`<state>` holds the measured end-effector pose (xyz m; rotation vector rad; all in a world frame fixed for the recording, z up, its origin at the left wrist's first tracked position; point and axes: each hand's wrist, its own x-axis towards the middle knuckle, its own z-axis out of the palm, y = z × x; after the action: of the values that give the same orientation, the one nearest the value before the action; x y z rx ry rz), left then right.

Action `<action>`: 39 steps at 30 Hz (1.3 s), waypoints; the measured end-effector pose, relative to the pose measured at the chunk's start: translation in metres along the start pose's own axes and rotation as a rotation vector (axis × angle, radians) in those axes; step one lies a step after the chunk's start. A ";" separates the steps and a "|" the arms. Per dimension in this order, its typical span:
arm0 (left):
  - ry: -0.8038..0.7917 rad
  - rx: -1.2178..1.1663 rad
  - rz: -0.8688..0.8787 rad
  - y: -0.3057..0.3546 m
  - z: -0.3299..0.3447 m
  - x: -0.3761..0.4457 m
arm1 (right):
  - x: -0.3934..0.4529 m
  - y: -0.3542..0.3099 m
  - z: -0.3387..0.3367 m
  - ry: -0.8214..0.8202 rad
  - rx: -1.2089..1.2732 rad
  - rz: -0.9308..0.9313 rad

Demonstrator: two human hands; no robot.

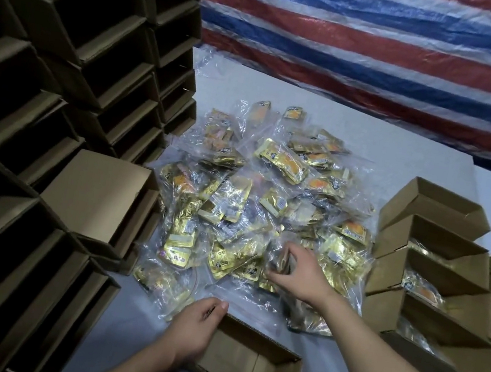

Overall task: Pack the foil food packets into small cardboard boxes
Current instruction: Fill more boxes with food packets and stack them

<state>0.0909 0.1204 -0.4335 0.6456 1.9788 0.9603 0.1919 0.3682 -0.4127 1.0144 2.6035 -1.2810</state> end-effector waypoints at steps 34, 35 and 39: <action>-0.012 0.087 0.092 0.047 -0.002 -0.003 | -0.080 0.010 0.013 0.688 1.641 0.456; -0.020 0.051 0.102 0.061 -0.001 -0.003 | -0.078 0.006 0.012 0.690 1.643 0.457; -0.089 -0.224 0.011 0.114 0.014 -0.004 | -0.073 -0.021 0.000 0.657 1.724 0.414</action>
<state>0.1146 0.1888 -0.3442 0.5632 1.7608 1.1212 0.2362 0.3205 -0.3743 2.0764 0.5933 -3.2948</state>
